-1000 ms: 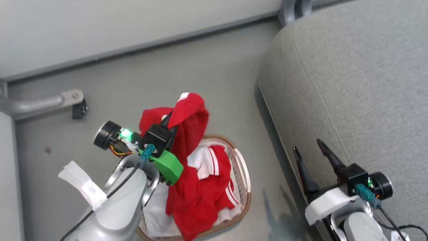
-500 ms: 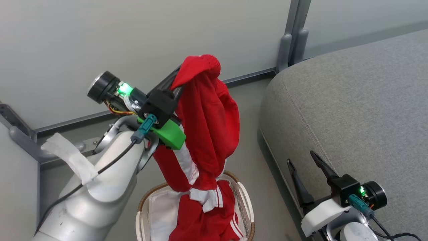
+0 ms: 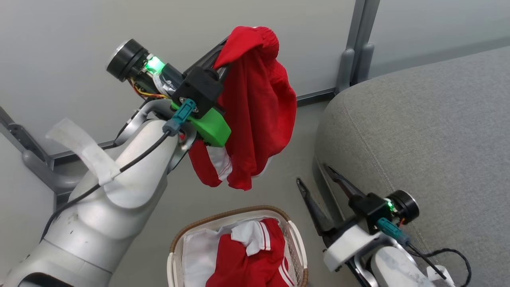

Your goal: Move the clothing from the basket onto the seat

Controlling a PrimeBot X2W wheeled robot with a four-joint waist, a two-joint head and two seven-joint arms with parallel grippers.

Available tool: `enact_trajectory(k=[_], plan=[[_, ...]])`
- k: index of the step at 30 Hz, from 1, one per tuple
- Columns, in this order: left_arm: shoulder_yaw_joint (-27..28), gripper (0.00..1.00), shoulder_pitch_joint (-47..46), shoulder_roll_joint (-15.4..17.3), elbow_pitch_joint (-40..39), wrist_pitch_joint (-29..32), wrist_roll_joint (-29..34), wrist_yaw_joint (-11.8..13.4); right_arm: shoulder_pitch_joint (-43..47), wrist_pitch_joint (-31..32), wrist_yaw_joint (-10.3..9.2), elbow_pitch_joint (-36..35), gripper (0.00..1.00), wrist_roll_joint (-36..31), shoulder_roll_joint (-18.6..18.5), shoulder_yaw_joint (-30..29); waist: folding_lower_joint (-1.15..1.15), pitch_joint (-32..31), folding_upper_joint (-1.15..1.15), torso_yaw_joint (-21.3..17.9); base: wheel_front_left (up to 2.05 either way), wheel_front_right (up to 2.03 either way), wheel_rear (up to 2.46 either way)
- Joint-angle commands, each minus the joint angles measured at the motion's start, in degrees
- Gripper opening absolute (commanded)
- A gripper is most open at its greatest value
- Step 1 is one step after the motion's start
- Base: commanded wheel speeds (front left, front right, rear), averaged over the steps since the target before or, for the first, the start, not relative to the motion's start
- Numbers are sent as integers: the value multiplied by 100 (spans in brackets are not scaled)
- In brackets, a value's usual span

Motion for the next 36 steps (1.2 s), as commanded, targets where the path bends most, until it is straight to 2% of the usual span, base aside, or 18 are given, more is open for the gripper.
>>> enact_trajectory(k=[1,11,20,21,22,23,36], plan=[[-43,0,-141,-51,42,28,-87,-15,-160,-28,0,54,100,38,-22,120,0,9,0,23,0,0,0],[-592,0,-580,-495,295,114,-407,-16,-1179,-28,-1,720,100,445,-21,936,0,32,0,274,0,0,0],[-971,0,-560,-711,86,132,-867,-16,-1751,-28,-1,1244,100,617,-23,1013,0,12,0,445,0,0,0],[-993,0,-528,-720,41,130,-914,-16,-1799,-28,-1,1298,37,640,-22,1009,0,8,0,456,0,0,0],[-1009,0,-507,-717,16,134,-932,-16,-1831,-28,-1,1342,28,666,-22,1016,0,4,0,463,0,0,0],[-1015,0,-483,-707,-4,141,-967,-16,-1875,-28,-1,1381,0,682,-23,1027,0,0,0,469,0,0,0],[-833,0,-190,-417,121,85,-1240,144,-1807,-28,-1,1396,0,708,-22,1014,0,21,0,357,0,0,0]])
